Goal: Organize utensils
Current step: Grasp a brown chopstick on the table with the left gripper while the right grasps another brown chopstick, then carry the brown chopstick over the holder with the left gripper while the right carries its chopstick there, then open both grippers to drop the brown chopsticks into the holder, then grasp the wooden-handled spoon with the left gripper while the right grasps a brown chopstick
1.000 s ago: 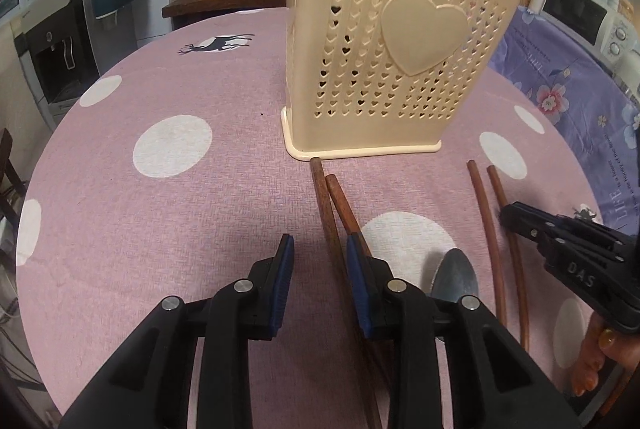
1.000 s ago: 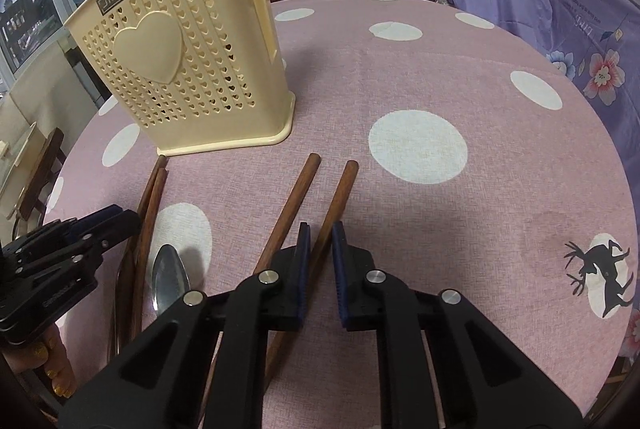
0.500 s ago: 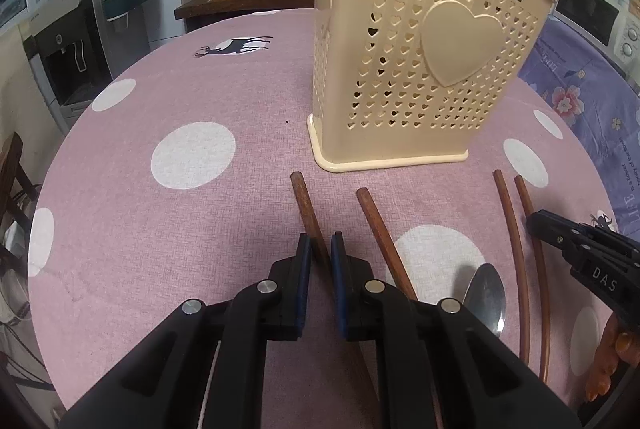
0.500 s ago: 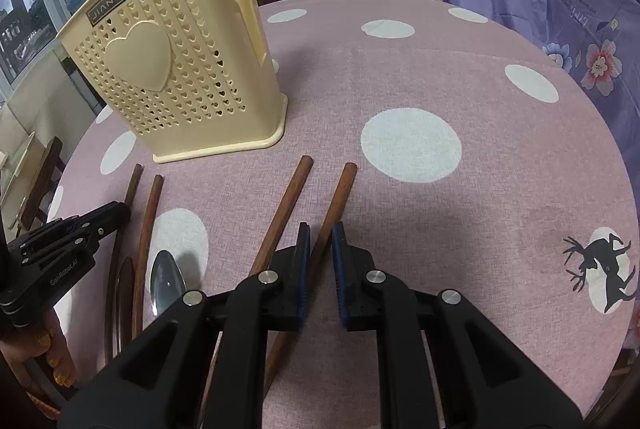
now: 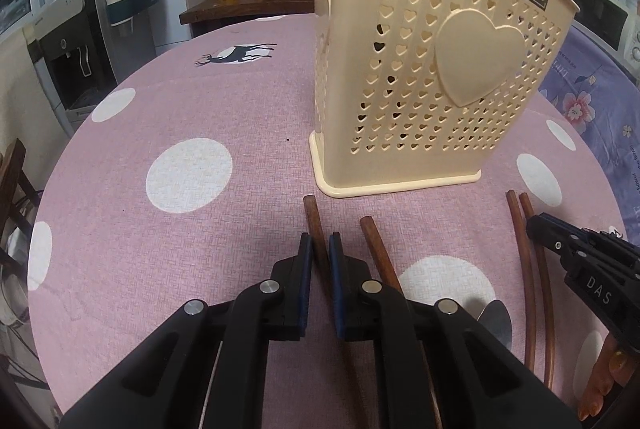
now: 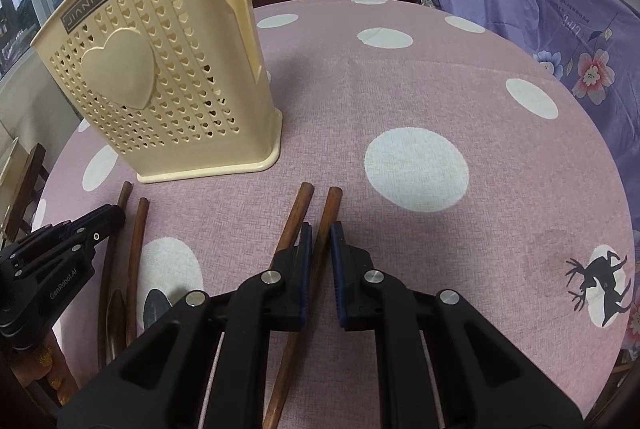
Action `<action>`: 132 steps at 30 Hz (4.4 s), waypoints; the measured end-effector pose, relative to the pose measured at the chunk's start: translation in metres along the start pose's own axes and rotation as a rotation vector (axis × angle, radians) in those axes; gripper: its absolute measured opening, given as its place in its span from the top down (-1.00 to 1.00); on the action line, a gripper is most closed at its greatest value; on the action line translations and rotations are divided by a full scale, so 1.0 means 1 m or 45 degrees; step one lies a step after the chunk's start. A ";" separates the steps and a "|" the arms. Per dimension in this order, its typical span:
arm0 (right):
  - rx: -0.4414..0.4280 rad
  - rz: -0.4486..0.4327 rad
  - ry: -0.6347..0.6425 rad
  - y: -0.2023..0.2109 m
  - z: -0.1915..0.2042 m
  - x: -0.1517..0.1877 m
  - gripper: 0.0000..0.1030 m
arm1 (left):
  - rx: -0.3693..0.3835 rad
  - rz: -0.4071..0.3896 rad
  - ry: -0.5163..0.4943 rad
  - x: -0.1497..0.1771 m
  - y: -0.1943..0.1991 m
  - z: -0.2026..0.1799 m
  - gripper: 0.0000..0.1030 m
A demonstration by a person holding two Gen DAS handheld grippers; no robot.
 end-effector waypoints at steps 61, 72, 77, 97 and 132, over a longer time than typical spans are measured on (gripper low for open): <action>-0.568 -0.711 0.018 0.232 0.006 -0.156 0.86 | 0.185 -0.759 0.130 -0.160 0.228 0.034 0.85; -0.460 -0.921 0.015 0.233 0.037 -0.271 0.86 | 0.086 -0.972 0.111 -0.263 0.237 0.001 0.85; -0.409 -0.901 0.010 0.200 0.040 -0.257 0.85 | 0.050 -0.940 0.113 -0.251 0.200 -0.004 0.85; -0.367 -0.686 -0.077 0.108 0.027 -0.188 0.88 | 0.106 -0.682 0.238 -0.164 0.108 0.007 0.85; -0.229 -0.274 -0.038 0.086 -0.010 -0.010 -0.51 | 0.154 -0.156 0.102 0.015 0.095 -0.003 -0.23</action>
Point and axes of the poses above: each gripper's, at about its wrist camera, not at the fingertips, and y roughly against the way its jaws point, z to its left, x to its underside, the point moved 7 cm from there along -y, roughly the way its jaws point, and after that the axes turned 8 degrees about -z, right-handed, at the moved point
